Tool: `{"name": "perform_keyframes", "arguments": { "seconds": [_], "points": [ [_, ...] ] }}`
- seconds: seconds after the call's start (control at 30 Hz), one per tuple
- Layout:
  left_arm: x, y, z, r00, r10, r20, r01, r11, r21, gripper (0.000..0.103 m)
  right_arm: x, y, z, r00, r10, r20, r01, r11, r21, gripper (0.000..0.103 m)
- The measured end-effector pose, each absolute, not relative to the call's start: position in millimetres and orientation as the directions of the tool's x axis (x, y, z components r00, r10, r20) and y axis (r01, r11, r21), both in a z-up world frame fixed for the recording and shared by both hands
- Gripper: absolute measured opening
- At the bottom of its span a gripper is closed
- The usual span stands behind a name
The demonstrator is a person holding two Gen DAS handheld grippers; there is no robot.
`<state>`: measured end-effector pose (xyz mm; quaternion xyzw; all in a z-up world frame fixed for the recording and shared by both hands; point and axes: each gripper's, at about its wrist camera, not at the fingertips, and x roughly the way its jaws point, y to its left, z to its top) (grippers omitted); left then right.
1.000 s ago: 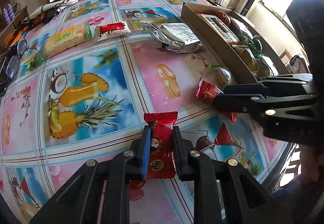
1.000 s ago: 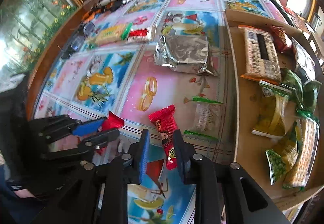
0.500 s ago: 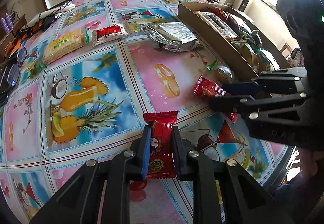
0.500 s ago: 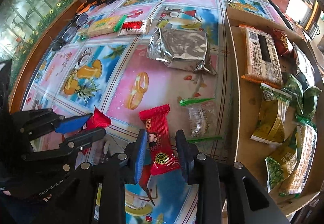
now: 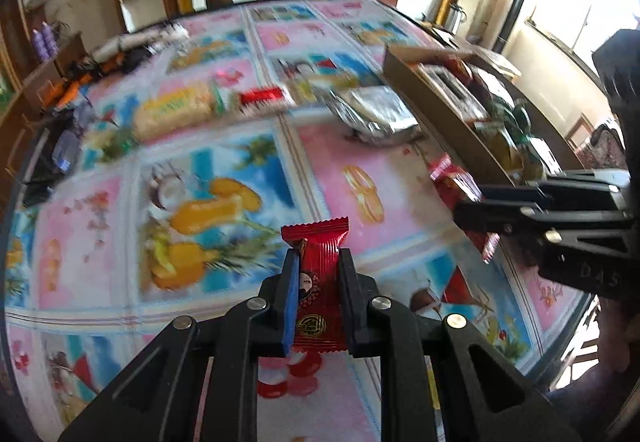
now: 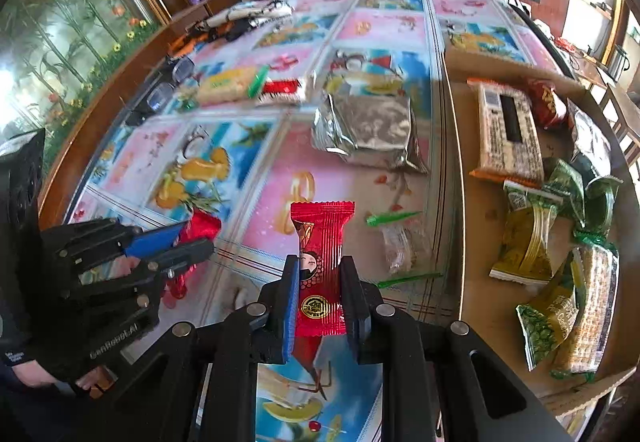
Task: Organize snacks
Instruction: 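Carry both red candies in the left and right grippers over the box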
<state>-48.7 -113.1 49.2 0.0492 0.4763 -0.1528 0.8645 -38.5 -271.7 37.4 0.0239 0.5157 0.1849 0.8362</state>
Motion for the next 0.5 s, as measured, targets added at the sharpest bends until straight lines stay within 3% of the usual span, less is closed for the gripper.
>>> {"name": "perform_keyframes", "arguments": {
  "seconds": [0.5],
  "points": [
    [-48,-106,66,0.599,-0.109,-0.793,0.263,0.962,0.067,0.017,-50,-273,51,0.441,0.343,-0.829,-0.279,0.931,0.236,0.021]
  ]
}}
